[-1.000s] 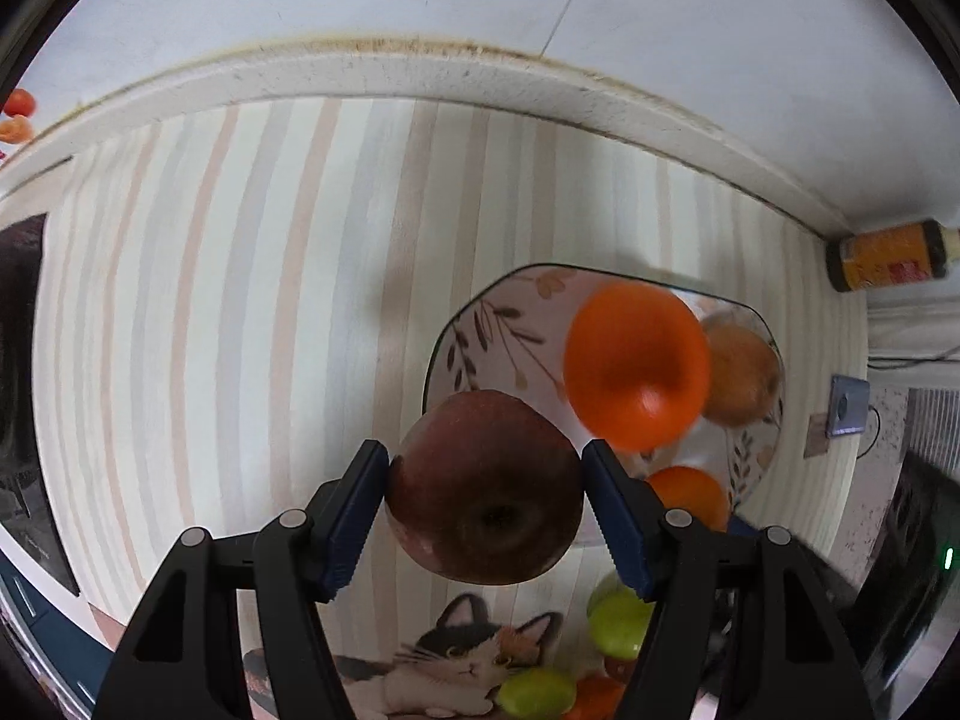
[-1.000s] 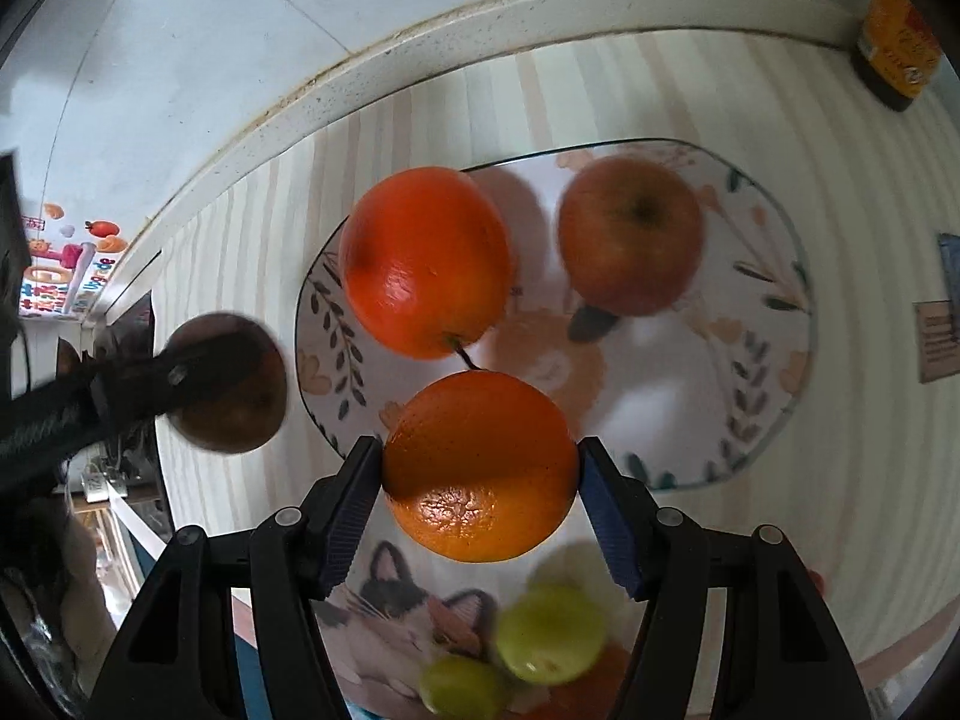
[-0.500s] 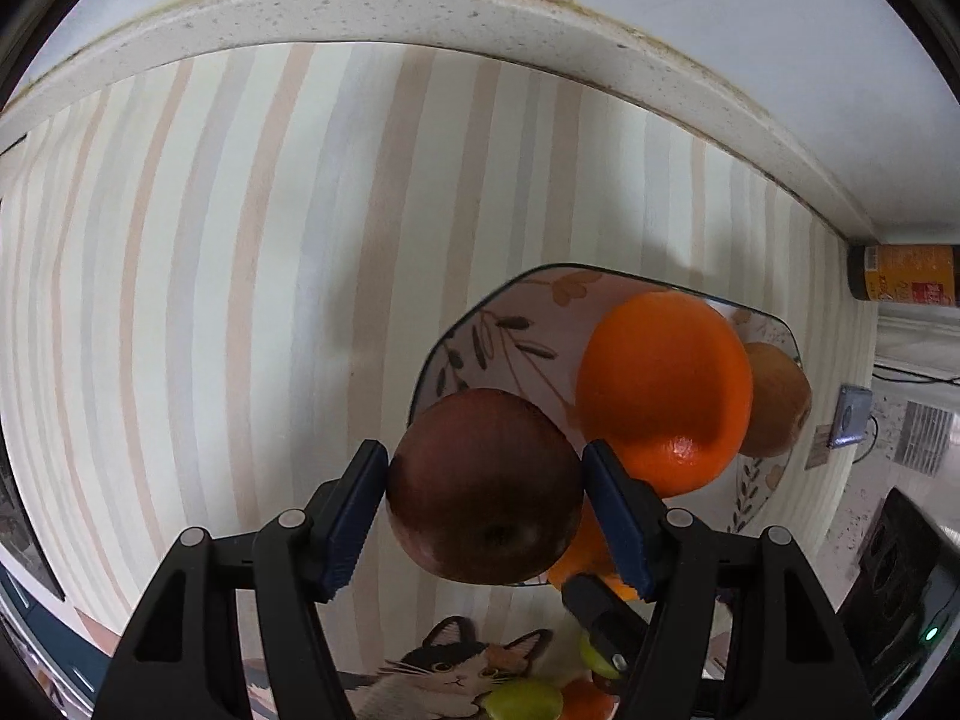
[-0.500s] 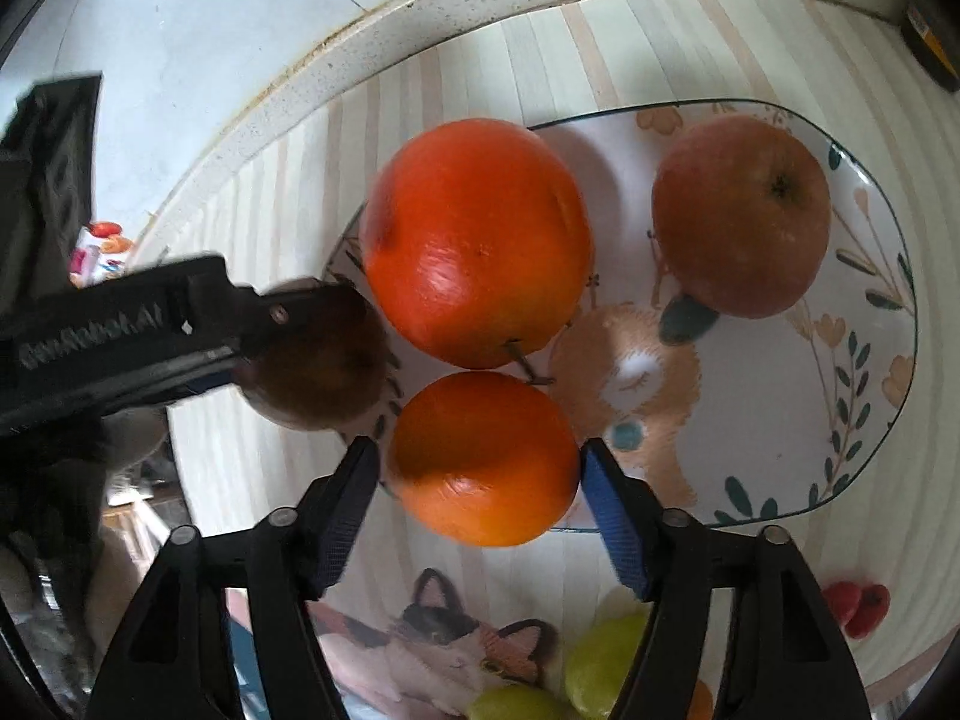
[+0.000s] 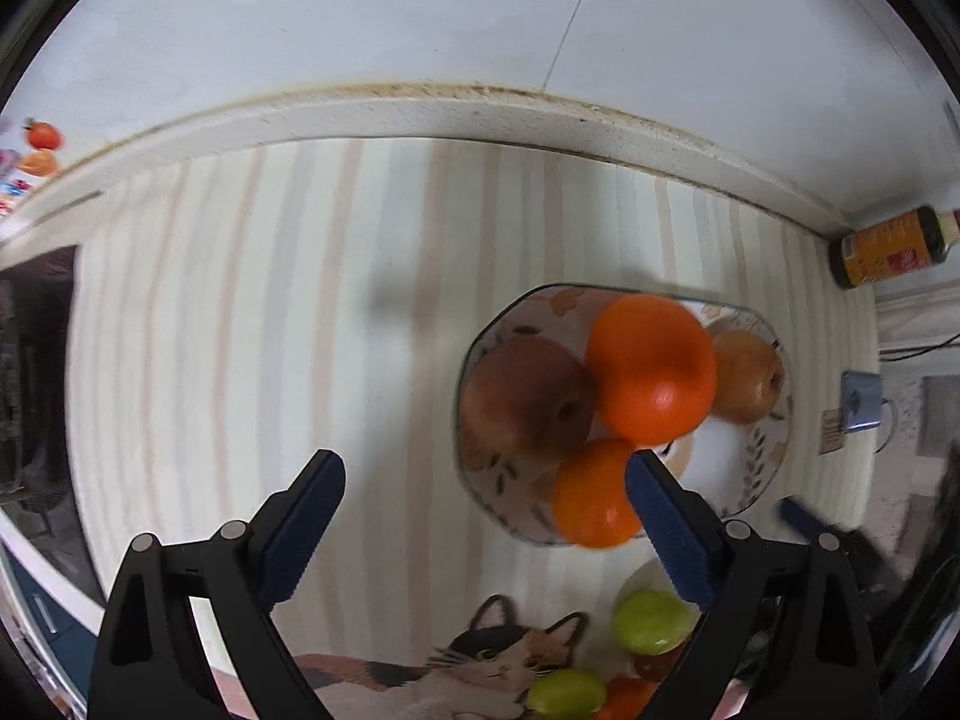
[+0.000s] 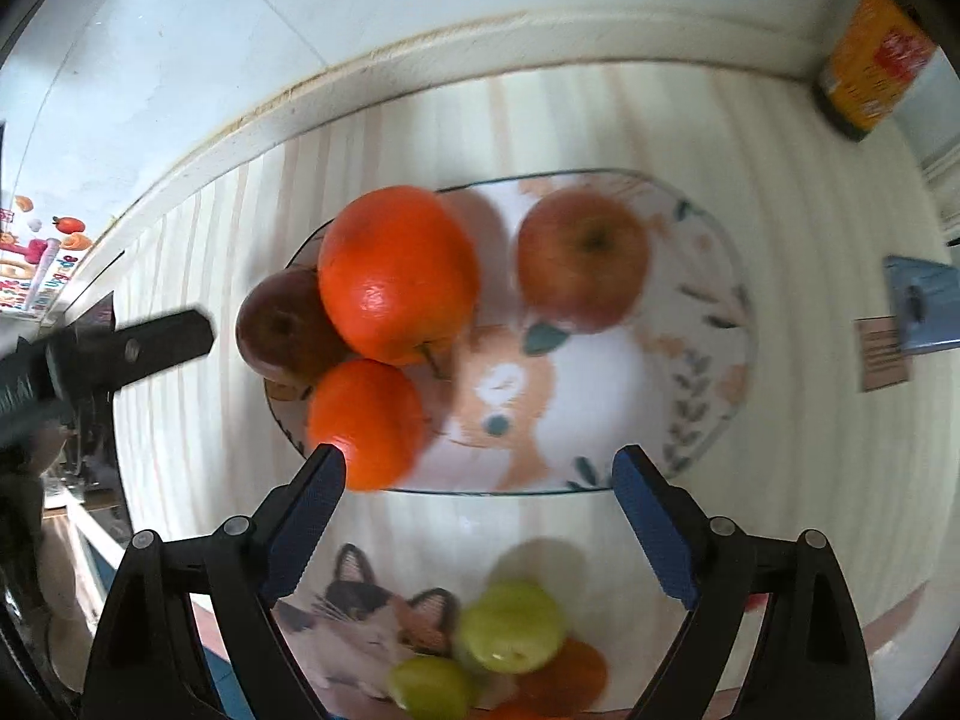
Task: Organize fruits
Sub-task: 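Place the brown fruit and tangerine onto the deer plate and release, then lift both tools back toward the remaining fruit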
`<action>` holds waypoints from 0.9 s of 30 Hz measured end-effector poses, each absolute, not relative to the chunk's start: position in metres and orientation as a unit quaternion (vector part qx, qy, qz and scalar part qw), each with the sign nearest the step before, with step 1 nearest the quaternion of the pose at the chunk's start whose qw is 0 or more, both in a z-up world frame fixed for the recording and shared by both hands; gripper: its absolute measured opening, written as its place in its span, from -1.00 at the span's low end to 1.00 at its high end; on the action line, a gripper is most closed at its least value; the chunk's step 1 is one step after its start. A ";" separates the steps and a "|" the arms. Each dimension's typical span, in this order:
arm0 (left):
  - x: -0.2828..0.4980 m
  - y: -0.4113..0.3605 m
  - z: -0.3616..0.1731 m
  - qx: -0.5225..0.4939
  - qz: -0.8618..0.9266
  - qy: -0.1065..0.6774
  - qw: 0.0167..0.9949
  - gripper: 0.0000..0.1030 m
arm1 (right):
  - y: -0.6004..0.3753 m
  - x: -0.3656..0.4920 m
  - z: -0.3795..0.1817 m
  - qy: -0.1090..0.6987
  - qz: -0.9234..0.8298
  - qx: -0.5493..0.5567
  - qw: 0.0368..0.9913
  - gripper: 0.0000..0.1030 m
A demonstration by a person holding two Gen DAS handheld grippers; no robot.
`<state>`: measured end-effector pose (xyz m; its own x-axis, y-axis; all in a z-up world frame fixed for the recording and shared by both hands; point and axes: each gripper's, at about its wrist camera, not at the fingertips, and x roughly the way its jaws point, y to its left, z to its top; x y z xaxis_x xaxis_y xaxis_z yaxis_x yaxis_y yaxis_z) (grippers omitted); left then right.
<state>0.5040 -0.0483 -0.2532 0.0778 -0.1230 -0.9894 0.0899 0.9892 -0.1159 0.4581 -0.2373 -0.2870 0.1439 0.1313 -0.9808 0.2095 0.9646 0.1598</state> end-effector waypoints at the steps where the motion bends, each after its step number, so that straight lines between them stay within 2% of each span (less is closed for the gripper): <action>1: 0.498 -0.048 -0.250 -0.009 -0.070 0.669 0.740 0.86 | -0.244 0.451 -0.283 0.649 -0.033 0.123 0.750 0.80; 27: 0.361 -0.058 -0.149 0.011 -0.073 0.569 0.819 0.86 | -0.245 0.339 -0.160 0.578 -0.022 0.071 0.812 0.81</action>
<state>0.3613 -0.0583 -0.1487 0.3421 -0.1076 -0.9335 0.1331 0.9890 -0.0652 0.3389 -0.2454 -0.1602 0.3302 0.0466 -0.9428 0.1176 0.9890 0.0900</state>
